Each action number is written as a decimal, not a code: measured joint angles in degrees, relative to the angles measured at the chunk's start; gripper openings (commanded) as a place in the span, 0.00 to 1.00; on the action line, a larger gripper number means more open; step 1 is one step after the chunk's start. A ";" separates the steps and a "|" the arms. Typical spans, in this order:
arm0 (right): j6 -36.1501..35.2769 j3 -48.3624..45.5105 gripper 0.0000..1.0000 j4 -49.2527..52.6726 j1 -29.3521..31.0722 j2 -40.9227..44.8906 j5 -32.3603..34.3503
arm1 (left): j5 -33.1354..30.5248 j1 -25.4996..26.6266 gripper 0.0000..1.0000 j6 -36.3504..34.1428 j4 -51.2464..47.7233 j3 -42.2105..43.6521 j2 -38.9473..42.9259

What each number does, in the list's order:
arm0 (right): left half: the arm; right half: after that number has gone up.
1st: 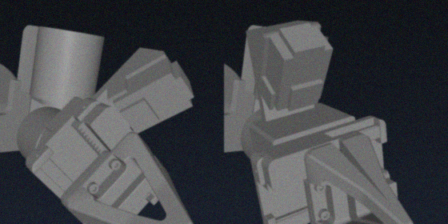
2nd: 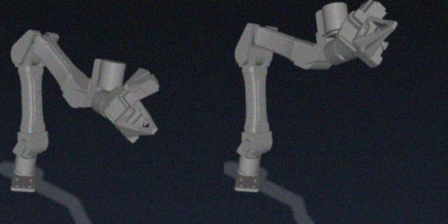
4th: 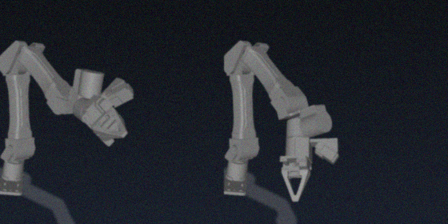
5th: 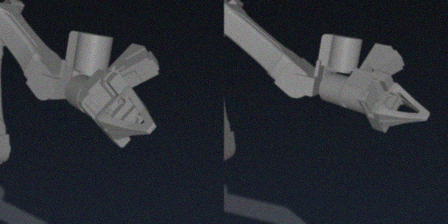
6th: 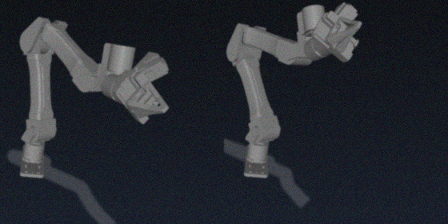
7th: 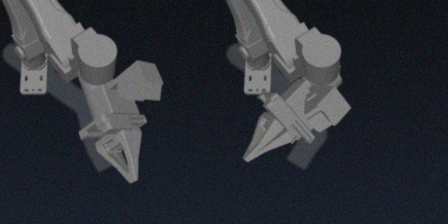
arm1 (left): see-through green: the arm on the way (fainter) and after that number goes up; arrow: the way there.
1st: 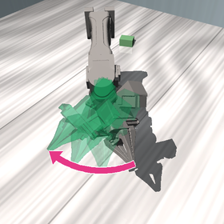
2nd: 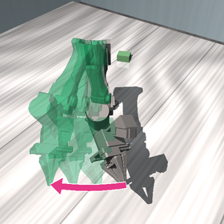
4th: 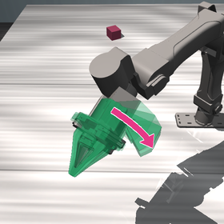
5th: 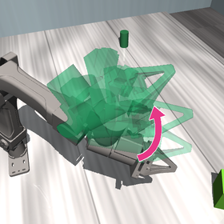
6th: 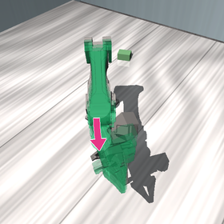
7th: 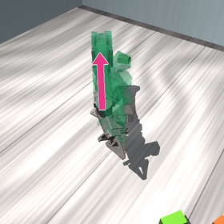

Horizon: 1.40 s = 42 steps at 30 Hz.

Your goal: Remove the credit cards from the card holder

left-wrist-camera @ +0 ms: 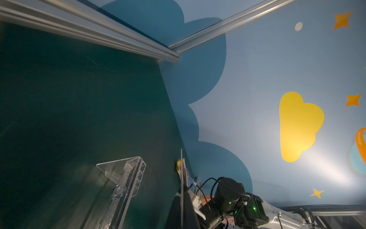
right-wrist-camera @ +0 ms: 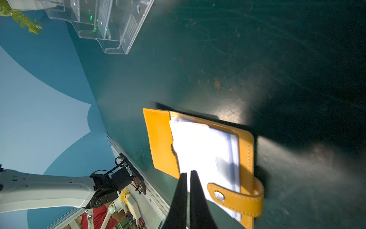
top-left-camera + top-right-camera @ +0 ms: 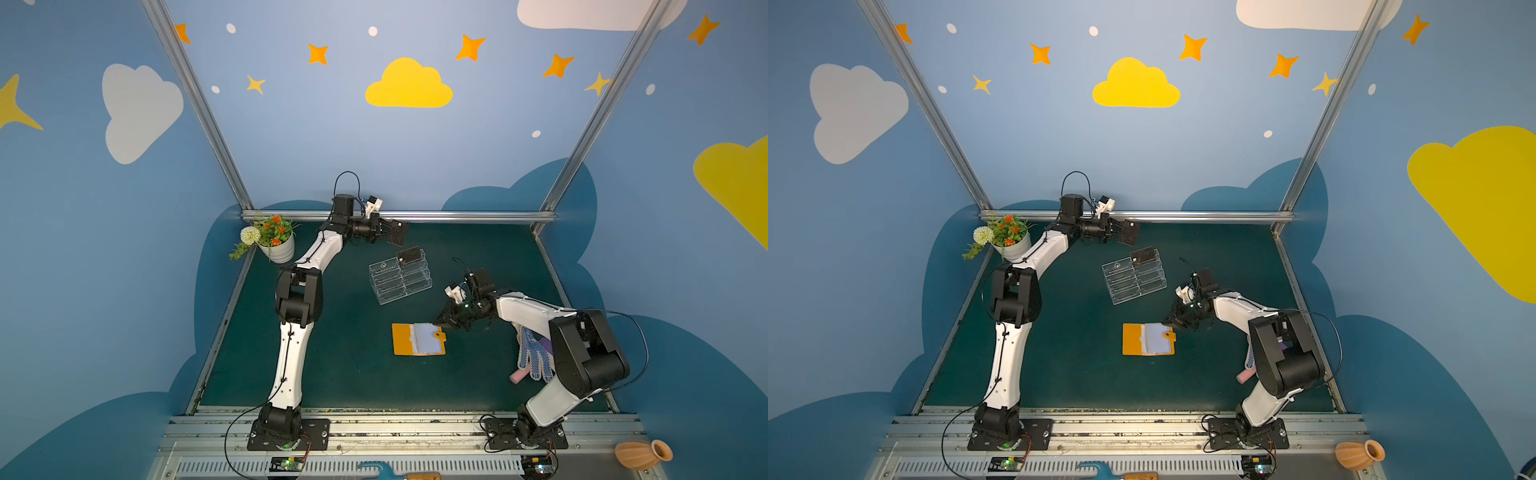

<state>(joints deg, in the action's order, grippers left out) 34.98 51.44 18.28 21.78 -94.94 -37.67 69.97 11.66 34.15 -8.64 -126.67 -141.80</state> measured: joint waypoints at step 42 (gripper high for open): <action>-0.35 0.11 0.00 -0.96 -0.37 -0.42 -2.67 | -9.84 2.01 0.04 -21.27 -23.39 -17.55 -9.20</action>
<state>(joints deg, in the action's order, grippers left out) 34.63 51.55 17.32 21.41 -95.35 -40.34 60.14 13.67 12.88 -32.03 -144.22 -151.00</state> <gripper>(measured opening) 0.047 0.047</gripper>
